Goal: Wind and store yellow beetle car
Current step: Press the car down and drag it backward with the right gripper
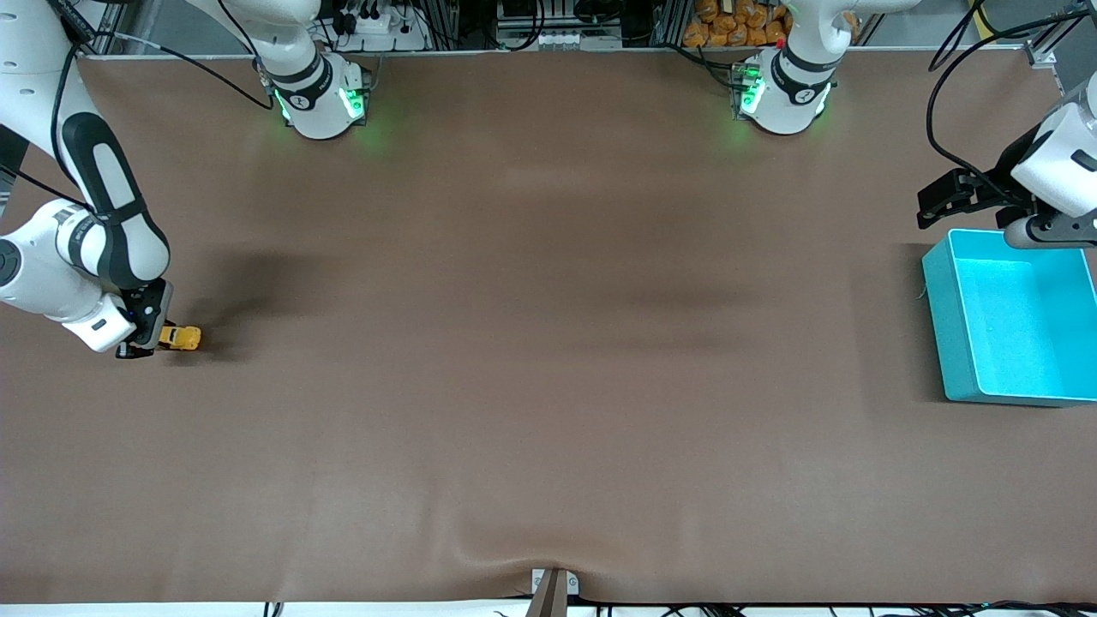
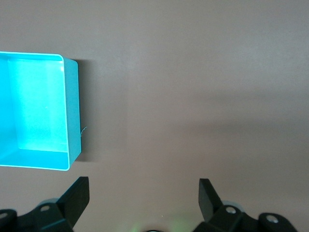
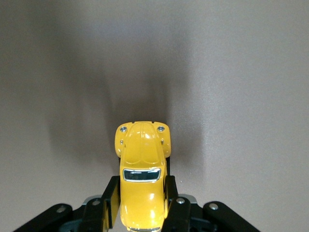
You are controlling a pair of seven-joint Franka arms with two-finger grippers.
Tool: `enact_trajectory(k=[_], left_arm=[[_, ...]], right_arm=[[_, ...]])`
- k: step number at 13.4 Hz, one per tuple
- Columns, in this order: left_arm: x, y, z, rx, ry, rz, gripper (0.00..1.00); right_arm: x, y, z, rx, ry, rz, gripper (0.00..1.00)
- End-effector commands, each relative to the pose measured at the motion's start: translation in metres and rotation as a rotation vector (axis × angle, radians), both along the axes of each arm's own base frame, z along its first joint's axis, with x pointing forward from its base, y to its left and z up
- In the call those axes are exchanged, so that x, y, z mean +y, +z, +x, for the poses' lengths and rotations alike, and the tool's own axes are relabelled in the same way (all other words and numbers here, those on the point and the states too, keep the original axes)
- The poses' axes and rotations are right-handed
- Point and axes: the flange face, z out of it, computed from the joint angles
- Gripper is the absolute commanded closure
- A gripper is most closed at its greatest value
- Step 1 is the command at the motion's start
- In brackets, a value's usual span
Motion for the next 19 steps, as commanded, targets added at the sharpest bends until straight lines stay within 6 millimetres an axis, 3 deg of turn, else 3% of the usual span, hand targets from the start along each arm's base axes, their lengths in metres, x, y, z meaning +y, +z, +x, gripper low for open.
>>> enact_trajectory(k=[1, 16, 18, 19], left_arm=[[0.001, 0.004, -0.005, -0.001, -0.009, -0.008, 0.00], [0.003, 0.002, -0.005, 0.005, -0.002, -0.006, 0.00], [0.003, 0.002, -0.005, 0.005, -0.002, -0.006, 0.00], [0.003, 0.003, -0.005, 0.003, 0.000, -0.006, 0.00]], right_arm=[[-0.012, -0.027, 0.001, 0.016, 0.015, 0.005, 0.72], [-0.014, -0.028, 0.006, 0.014, 0.053, 0.003, 0.70], [-0.014, -0.025, 0.010, 0.007, 0.055, 0.000, 0.51], [-0.015, -0.022, 0.012, 0.009, 0.053, 0.002, 0.17]])
